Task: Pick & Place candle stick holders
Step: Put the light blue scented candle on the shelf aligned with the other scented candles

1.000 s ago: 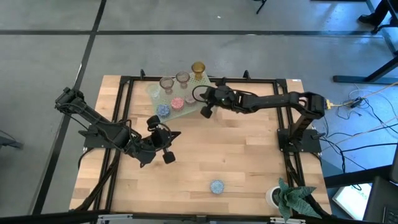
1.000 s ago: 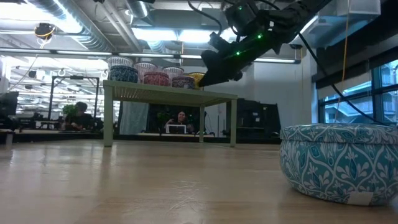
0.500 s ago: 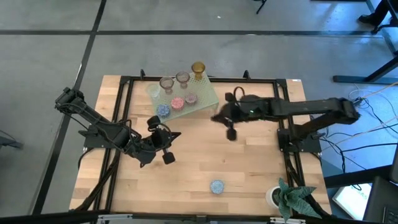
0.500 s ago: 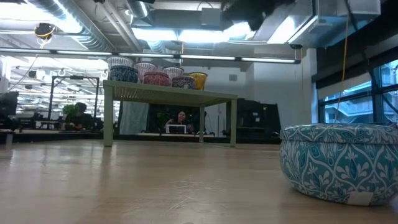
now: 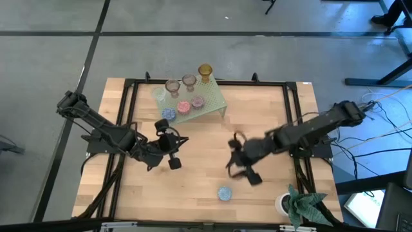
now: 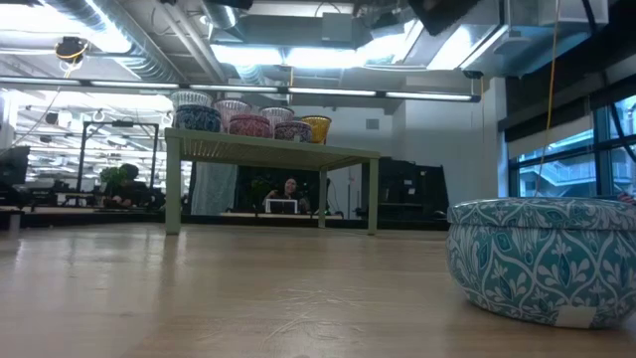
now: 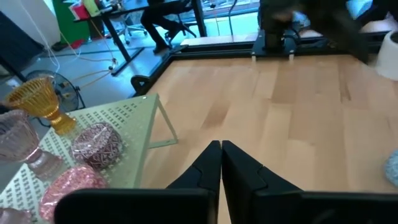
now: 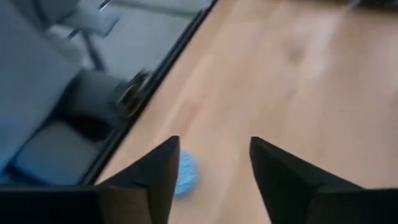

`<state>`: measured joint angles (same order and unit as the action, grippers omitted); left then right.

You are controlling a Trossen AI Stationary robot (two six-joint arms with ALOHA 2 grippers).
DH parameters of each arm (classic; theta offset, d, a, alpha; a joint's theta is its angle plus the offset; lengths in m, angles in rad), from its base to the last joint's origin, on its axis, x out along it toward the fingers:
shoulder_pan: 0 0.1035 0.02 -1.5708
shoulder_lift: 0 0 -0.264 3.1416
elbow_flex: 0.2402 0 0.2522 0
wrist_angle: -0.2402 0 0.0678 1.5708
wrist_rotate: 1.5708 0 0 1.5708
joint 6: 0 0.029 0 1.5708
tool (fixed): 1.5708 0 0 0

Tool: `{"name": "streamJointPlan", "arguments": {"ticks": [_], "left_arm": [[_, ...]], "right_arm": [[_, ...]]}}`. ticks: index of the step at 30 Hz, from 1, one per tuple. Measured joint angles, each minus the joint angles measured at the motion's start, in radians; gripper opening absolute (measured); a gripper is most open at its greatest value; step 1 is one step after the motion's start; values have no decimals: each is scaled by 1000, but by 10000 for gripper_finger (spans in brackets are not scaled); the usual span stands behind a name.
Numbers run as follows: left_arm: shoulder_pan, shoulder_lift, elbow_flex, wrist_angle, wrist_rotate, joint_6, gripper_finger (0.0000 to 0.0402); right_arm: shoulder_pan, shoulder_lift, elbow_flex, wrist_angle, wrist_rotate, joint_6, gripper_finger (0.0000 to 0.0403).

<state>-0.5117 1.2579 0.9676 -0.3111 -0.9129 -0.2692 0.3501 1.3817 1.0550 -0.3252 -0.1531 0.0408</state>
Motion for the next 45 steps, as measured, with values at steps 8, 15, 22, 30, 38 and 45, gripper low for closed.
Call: {"name": "streamJointPlan", "arguments": {"ticks": [8,15,22,30,38,45], "left_arm": [[77,0,0,-2,78,4,71],[88,1,0,1,77,-4,113],[65,1,0,0,78,-49,129],[27,1,0,-2,80,-38,130],[8,1,0,-7,104,-32,130],[8,1,0,-7,104,-32,130]], "right_arm": [[167,166,0,58,109,167,259],[227,328,0,141,176,293,289],[244,433,0,205,177,302,299],[243,481,2,245,190,315,299],[251,493,2,281,190,320,299],[253,494,6,276,187,298,299]]}}
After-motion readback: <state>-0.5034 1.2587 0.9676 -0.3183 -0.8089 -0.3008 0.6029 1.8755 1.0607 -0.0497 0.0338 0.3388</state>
